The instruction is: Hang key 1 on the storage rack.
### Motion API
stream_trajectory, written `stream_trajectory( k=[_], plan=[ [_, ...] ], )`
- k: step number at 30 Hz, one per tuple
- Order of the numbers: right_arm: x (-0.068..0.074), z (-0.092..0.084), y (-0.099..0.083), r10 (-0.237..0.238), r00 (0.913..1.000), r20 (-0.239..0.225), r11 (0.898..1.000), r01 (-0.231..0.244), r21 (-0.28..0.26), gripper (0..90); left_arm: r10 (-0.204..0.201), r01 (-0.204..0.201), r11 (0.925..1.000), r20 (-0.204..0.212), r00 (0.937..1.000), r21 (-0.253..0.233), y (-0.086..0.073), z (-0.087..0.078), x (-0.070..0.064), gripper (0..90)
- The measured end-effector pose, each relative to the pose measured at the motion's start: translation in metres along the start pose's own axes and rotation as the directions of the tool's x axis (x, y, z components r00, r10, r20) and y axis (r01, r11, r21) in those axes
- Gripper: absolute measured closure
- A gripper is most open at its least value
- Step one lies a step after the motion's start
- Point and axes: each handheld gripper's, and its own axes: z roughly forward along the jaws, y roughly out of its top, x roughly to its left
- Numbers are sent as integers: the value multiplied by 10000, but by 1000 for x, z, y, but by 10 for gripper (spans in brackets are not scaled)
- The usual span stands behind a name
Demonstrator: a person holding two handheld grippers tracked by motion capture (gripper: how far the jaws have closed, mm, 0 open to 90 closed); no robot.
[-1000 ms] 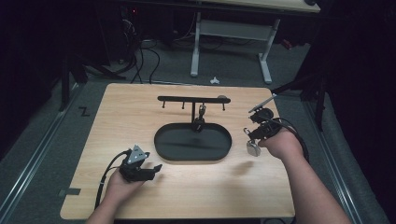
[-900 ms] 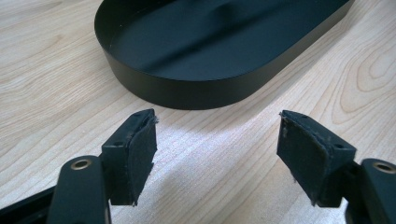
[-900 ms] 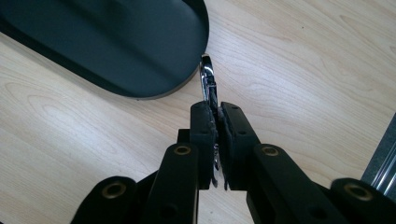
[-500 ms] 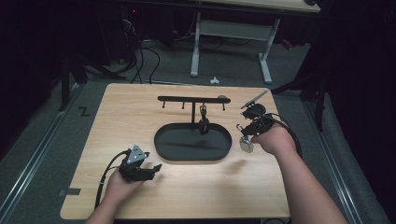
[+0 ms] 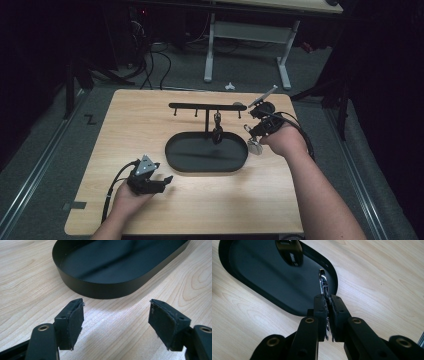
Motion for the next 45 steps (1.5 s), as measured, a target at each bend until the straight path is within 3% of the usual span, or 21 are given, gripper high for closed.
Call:
stream_trajectory(
  k=[17, 45],
  plan=[
    [12, -2, 23, -259, 9996, -114, 9995, 257, -194, 848, -1, 1, 10000, -25, 10000, -35, 0, 0, 0, 288],
    [-4, 5, 38, 110, 9999, -32, 9996, -111, -266, 845, 5, -5, 10000, -18, 10000, 59, -1, 1, 1, 286]
  ],
)
